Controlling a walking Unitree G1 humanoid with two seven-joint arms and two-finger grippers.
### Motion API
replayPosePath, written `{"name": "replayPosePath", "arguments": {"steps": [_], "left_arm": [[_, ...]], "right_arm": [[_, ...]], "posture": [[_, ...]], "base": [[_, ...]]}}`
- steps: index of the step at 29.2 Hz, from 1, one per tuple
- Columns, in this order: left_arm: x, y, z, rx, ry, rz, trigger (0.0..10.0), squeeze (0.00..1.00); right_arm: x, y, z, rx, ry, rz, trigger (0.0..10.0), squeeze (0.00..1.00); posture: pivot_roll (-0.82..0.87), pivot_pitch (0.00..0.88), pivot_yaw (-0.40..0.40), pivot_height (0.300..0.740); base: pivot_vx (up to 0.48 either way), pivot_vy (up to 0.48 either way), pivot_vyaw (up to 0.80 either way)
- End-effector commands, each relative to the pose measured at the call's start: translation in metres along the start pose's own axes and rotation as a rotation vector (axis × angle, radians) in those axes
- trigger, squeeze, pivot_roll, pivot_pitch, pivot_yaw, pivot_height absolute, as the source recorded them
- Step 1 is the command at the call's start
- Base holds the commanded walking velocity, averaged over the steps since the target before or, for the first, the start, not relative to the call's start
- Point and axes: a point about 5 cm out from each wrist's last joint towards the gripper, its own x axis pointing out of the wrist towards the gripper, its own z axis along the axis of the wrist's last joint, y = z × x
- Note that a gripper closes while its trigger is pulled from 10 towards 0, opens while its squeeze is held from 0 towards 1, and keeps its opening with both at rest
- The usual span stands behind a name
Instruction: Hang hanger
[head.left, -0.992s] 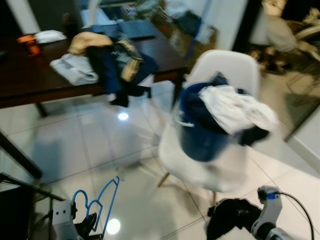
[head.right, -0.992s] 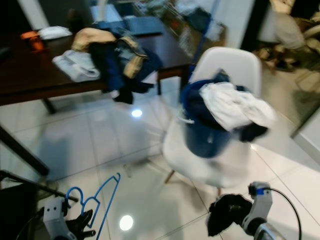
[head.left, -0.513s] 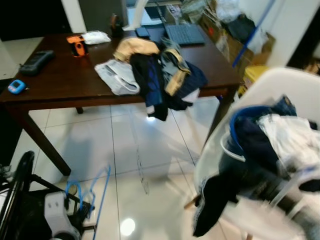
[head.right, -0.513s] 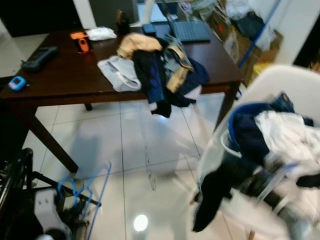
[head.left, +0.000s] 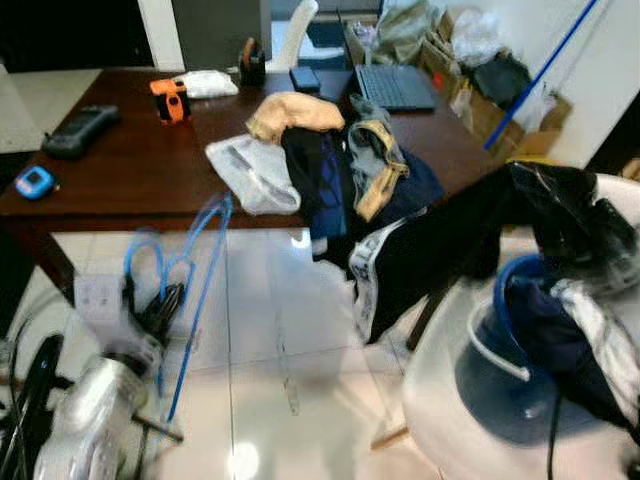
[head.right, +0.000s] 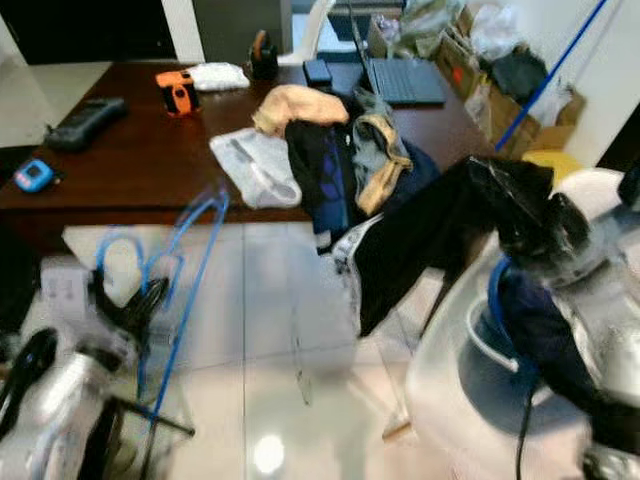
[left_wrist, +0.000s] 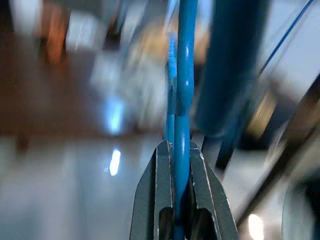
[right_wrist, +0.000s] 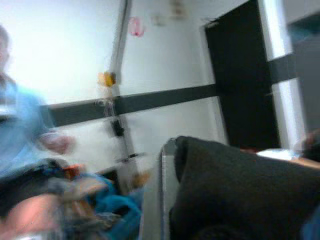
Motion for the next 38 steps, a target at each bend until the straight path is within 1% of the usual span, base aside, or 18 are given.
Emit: {"name": "replayPosePath", "arguments": {"steps": [1,2,3,4,5,7,9,11,14,16,17,19,20,22,28,31,37,38], "left_arm": [[-0.003,0.006,0.008,0.018,-0.003,0.024,10.0,0.00],[-0.003,0.006,0.008,0.018,-0.003,0.024,10.0,0.00],[0.002,0.005,0.018,0.029,-0.026,0.015,10.0,0.00],[0.007,0.004,0.026,0.037,-0.048,0.011,10.0,0.00],[0.007,0.004,0.026,0.037,-0.048,0.011,10.0,0.00],[0.011,0.002,0.031,0.046,-0.065,0.004,10.0,0.00],[0.016,-0.004,0.036,0.064,-0.076,-0.011,10.0,0.00],[0.018,-0.007,0.036,0.070,-0.075,-0.015,10.0,0.00],[0.019,-0.007,0.035,0.069,-0.069,-0.011,10.0,0.00],[0.022,-0.007,0.031,0.063,-0.050,-0.005,10.0,0.00],[0.022,-0.007,0.031,0.063,-0.050,-0.005,10.0,0.00],[0.024,-0.010,0.030,0.053,-0.037,-0.006,10.0,0.00],[0.024,-0.010,0.030,0.053,-0.037,-0.006,10.0,0.00],[0.023,-0.015,0.027,0.035,-0.026,-0.014,10.0,0.00],[0.023,-0.020,0.025,0.022,-0.015,-0.021,10.0,0.00],[0.023,-0.023,0.023,0.013,-0.013,-0.027,10.0,0.00],[0.024,-0.026,0.023,0.007,-0.015,-0.031,10.0,0.00],[0.025,-0.027,0.023,0.007,-0.016,-0.030,10.0,0.00]], "right_arm": [[0.001,-0.003,-0.008,-0.024,0.035,-0.063,10.0,0.00],[0.001,-0.003,-0.008,-0.024,0.035,-0.063,10.0,0.00],[0.011,-0.001,-0.009,-0.023,0.033,-0.069,10.0,0.00],[0.019,0.005,-0.011,-0.016,0.030,-0.049,10.0,0.00],[0.019,0.005,-0.011,-0.016,0.030,-0.049,10.0,0.00],[0.024,0.010,-0.013,-0.006,0.030,-0.028,10.0,0.00],[0.030,0.018,-0.014,0.025,0.017,0.002,10.0,0.00],[0.034,0.025,-0.016,0.038,0.013,0.030,10.0,0.00],[0.039,0.027,-0.019,0.016,0.022,0.028,10.0,0.00],[0.051,0.031,-0.024,-0.022,0.028,0.016,10.0,0.00],[0.051,0.031,-0.024,-0.022,0.028,0.016,10.0,0.00],[0.059,0.033,-0.025,-0.032,0.013,-0.006,10.0,0.00],[0.059,0.033,-0.025,-0.032,0.013,-0.006,10.0,0.00],[0.064,0.032,-0.024,-0.027,-0.007,-0.041,10.0,0.00],[0.067,0.032,-0.024,-0.018,-0.010,-0.057,10.0,0.00],[0.070,0.035,-0.028,-0.014,0.009,-0.040,10.0,0.00],[0.072,0.038,-0.034,-0.010,0.030,-0.023,10.0,0.00],[0.074,0.042,-0.036,-0.016,0.040,-0.004,10.0,0.00]], "posture": [[0.07,0.063,-0.062,0.740],[0.07,0.063,-0.062,0.740],[0.07,0.059,-0.063,0.740],[0.07,0.055,-0.059,0.740],[0.07,0.055,-0.059,0.740],[0.07,0.054,-0.058,0.740],[0.07,0.048,-0.051,0.740],[0.07,0.046,-0.047,0.740],[0.07,0.044,-0.039,0.740],[0.07,0.044,-0.032,0.740],[0.07,0.044,-0.032,0.740],[0.08,0.044,-0.034,0.740],[0.08,0.044,-0.034,0.740],[0.08,0.046,-0.037,0.740],[0.08,0.047,-0.040,0.740],[0.07,0.046,-0.041,0.740],[0.07,0.045,-0.041,0.740],[0.07,0.044,-0.041,0.740]], "base": [[0.386,0.000,0.00],[0.386,0.000,0.00],[0.386,0.000,0.00],[0.390,0.000,0.00],[0.390,0.000,0.00],[0.394,0.000,0.00],[0.394,0.000,0.00],[0.396,0.000,0.00],[0.393,0.000,0.00],[0.396,0.000,0.00],[0.398,0.000,0.00],[0.396,0.000,0.00],[0.394,0.000,0.00],[0.396,0.000,0.00],[0.396,0.000,0.00],[0.395,0.000,-0.80],[0.398,0.000,0.00],[0.401,0.000,0.00]]}}
